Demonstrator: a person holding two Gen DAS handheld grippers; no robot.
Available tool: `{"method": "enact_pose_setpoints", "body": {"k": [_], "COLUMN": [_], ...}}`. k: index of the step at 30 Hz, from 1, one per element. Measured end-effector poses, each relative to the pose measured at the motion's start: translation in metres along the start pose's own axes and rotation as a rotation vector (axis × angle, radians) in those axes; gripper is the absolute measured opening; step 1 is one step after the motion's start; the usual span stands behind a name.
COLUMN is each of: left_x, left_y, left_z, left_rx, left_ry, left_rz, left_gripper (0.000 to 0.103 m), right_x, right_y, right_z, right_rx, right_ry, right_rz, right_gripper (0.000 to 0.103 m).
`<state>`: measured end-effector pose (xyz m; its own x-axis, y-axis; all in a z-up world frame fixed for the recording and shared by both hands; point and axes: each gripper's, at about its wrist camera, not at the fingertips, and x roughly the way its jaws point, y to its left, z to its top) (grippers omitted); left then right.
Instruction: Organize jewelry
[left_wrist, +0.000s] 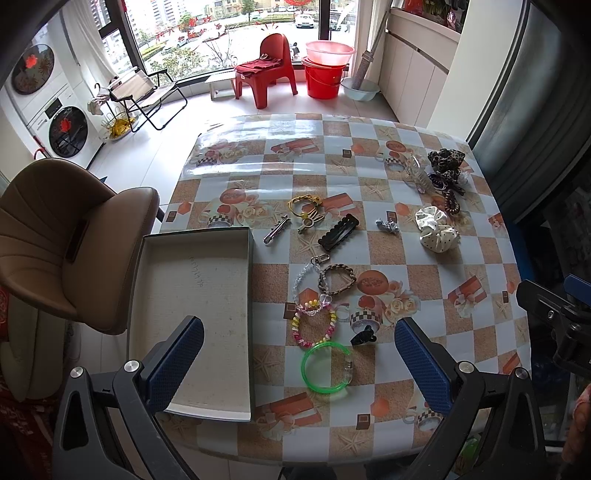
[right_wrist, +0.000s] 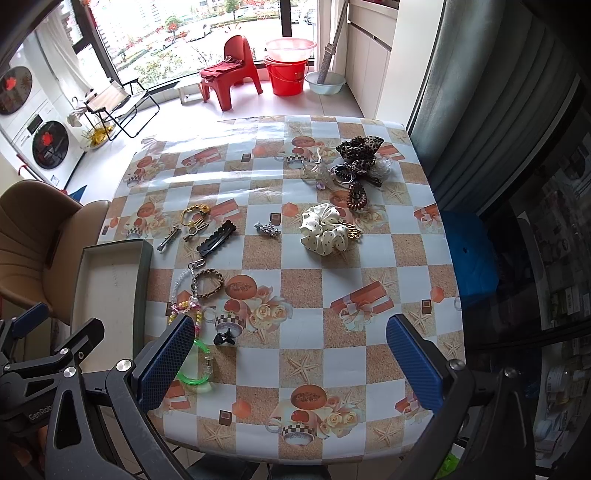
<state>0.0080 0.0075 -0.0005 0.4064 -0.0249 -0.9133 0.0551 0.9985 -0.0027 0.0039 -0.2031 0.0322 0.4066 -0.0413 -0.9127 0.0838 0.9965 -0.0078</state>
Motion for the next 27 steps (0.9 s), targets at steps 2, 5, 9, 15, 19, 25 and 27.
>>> {"method": "enact_pose_setpoints", "body": {"k": [2, 5, 9, 15, 19, 25, 27], "left_x": [-0.0001, 0.0000, -0.0004, -0.0004, 0.0003, 0.0002, 0.0001], "left_y": [-0.0001, -0.0002, -0.0013, -0.0016, -0.0013, -0.0015, -0.0016], "left_z": [0.0002, 0.0004, 0.0005, 0.0007, 0.0013, 0.0018, 0.0020], "left_rx": [0.001, 0.001, 0.000, 0.000, 0.000, 0.001, 0.001], "left_ry": [0.001, 0.000, 0.001, 0.002, 0.002, 0.002, 0.003], "left_rz": [-0.001, 0.000, 0.000, 0.001, 0.002, 0.002, 0.003], "left_gripper": [0.103, 0.103, 0.103, 0.103, 0.103, 0.103, 0.103], "right_x": [0.0002, 0.0001, -0.0002, -0.0002, -0.0001, -0.0004, -0.0006], "right_y": [-0.0004, -0.0005, -0.0003, -0.0007, -0.0010, -0.0009, -0.0007], "right_z": [-0.0005, -0.0004, -0.0001, -0.0004, -0.0011, -0.0010, -0.0004], "right_rx": [0.000, 0.001, 0.000, 0.001, 0.000, 0.001, 0.001], "right_ry": [0.000, 0.001, 0.001, 0.002, 0.002, 0.003, 0.003], "right_rz": [0.000, 0.000, 0.000, 0.000, 0.000, 0.000, 0.001], "right_gripper": [0.103, 0.103, 0.103, 0.103, 0.103, 0.103, 0.103]}}
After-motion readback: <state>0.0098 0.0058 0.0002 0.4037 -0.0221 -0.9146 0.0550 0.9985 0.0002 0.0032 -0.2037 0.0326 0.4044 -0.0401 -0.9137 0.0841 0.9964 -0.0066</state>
